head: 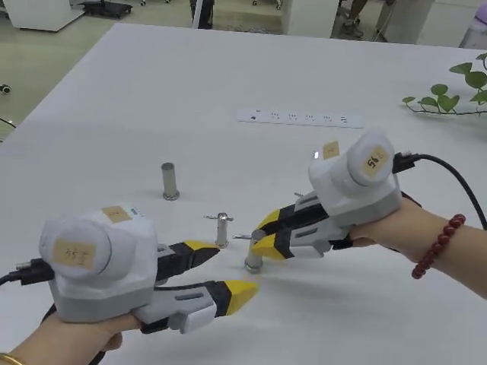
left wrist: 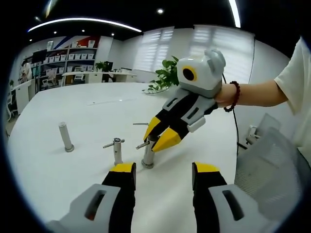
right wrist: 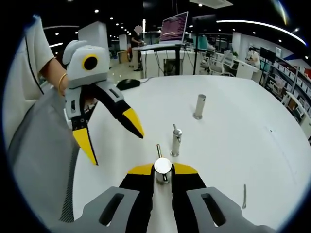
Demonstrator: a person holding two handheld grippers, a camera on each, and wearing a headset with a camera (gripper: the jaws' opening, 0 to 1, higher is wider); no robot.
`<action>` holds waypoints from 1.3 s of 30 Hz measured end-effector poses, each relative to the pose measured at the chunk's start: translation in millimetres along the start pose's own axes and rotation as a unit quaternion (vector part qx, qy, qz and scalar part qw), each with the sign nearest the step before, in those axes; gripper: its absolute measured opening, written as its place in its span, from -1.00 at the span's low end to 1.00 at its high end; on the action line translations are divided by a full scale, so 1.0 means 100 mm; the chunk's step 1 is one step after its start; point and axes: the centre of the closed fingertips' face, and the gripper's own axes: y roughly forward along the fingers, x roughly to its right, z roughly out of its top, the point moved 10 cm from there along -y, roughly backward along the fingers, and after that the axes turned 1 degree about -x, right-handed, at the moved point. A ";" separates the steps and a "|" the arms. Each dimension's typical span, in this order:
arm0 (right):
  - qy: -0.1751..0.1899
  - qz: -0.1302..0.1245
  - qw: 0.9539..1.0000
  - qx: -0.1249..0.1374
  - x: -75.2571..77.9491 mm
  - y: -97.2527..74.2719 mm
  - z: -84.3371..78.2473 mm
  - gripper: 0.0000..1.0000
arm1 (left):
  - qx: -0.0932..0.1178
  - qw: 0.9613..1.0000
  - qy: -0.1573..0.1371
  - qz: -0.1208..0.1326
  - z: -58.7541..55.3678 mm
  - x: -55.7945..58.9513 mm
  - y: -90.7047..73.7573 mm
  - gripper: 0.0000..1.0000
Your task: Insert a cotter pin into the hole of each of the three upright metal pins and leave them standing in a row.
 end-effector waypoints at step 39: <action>-0.015 0.018 1.000 -0.014 0.33 0.03 0.00 -0.73 | 0.036 0.998 0.000 0.043 0.04 -0.01 -0.24 0.32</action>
